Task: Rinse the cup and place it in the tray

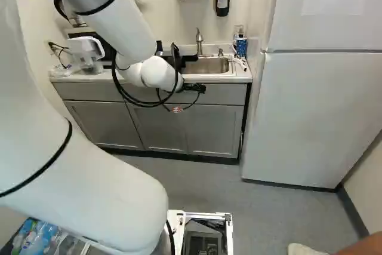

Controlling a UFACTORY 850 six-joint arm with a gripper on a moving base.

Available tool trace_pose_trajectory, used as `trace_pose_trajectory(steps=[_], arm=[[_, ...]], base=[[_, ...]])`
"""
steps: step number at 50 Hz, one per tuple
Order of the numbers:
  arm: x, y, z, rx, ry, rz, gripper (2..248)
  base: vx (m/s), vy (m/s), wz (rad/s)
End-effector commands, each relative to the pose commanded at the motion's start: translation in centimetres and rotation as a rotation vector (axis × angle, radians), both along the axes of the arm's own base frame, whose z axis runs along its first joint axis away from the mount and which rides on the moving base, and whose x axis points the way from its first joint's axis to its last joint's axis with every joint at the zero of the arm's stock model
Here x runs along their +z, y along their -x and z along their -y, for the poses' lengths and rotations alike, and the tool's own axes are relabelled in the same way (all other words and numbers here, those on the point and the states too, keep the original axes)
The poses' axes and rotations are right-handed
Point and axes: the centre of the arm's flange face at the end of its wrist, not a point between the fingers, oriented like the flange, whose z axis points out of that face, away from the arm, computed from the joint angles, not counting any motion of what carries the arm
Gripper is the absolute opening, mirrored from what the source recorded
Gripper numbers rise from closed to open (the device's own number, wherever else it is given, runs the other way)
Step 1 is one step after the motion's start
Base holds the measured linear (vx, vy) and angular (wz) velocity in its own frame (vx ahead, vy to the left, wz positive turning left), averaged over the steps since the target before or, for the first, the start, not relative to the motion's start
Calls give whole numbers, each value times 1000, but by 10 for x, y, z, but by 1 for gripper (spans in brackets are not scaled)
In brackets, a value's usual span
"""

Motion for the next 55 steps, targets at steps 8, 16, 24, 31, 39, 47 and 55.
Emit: trace_pose_trajectory(steps=[8,16,24,31,39,47,55], arm=[[-14,15,-8,15,0,43,247],[-27,29,-15,28,0,82,247],[-38,42,-21,41,-1,117,247],[-46,54,-26,50,-1,145,247],[-54,66,-30,60,-3,174,247],[-62,76,-33,69,-4,199,247],[-68,86,-36,76,-5,222,247]], base=[[0,0,0],[0,0,0],[0,0,0],[0,0,0],[0,0,0],[0,0,0],[0,0,0]])
